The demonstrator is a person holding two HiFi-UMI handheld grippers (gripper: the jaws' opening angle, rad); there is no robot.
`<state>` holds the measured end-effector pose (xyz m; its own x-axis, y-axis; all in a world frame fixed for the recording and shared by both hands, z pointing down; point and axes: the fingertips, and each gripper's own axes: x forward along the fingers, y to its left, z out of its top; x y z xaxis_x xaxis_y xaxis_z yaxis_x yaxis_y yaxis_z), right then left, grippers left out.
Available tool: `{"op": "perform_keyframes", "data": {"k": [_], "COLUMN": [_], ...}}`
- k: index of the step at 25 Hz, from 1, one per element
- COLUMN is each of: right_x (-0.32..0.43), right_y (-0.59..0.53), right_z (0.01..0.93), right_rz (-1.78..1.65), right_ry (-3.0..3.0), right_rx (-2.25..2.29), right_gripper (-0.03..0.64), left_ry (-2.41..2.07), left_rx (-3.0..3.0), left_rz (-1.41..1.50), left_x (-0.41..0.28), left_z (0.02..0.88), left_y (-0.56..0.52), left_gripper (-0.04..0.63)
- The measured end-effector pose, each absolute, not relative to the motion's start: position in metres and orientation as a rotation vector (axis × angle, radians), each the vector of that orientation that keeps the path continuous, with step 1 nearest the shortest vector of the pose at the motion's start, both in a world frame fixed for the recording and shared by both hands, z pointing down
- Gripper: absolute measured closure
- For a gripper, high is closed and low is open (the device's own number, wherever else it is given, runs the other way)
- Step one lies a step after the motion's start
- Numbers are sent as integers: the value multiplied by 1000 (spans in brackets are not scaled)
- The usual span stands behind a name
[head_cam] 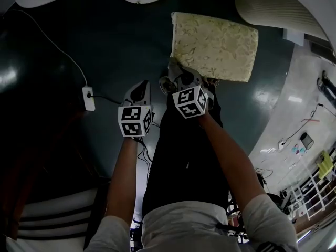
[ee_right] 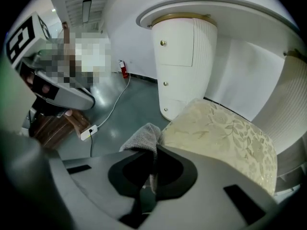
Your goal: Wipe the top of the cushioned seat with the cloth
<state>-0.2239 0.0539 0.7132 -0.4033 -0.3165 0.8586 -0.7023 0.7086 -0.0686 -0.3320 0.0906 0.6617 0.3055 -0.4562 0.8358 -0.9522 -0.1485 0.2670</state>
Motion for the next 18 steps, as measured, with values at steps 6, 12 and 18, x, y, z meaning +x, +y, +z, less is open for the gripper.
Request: {"op": "perform_keyframes", "data": {"k": [6, 12, 18], "right_x": [-224, -215, -192], "right_y": [54, 49, 44], "right_z": [716, 712, 714], "right_rz": [536, 590, 631], "right_ry": [-1995, -1990, -1960], "right_rx": [802, 841, 895], "right_gripper": [603, 603, 603], "left_ry": [-1226, -1216, -1157], "left_rx": [1735, 1741, 1790], "left_rz": [765, 746, 782], "left_x": [-322, -308, -280], "left_z": [671, 673, 677], "left_y": [108, 98, 86], "left_gripper": [581, 581, 581]}}
